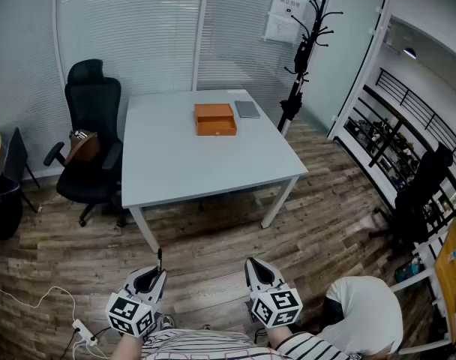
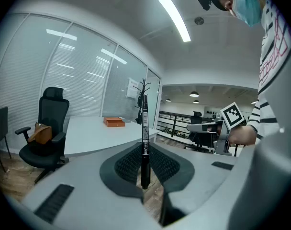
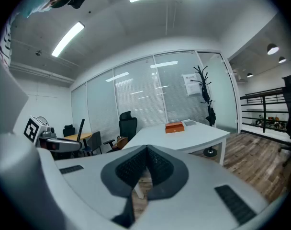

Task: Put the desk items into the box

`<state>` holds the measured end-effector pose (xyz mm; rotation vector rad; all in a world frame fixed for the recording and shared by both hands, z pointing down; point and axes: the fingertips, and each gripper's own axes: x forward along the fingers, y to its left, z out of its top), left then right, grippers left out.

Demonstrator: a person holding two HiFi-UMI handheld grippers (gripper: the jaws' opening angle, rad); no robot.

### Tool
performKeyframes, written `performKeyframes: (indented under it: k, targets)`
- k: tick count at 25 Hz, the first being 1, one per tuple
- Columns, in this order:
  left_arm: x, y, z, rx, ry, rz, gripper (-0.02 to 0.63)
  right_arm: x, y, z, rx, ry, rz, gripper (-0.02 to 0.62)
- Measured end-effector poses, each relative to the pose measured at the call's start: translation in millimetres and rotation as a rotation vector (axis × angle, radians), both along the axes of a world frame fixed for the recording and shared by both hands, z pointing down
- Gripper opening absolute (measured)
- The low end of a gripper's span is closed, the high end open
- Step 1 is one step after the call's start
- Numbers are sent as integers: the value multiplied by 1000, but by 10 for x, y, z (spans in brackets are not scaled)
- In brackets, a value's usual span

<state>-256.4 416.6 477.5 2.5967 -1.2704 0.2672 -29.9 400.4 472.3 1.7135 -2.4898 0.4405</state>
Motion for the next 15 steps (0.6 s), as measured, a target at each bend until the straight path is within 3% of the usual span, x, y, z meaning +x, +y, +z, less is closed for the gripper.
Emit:
performKeyframes:
  k: [15]
  targets:
    - [193,-106,167,-20,17,-59,60,218,-207,39,29,-40,-19,26]
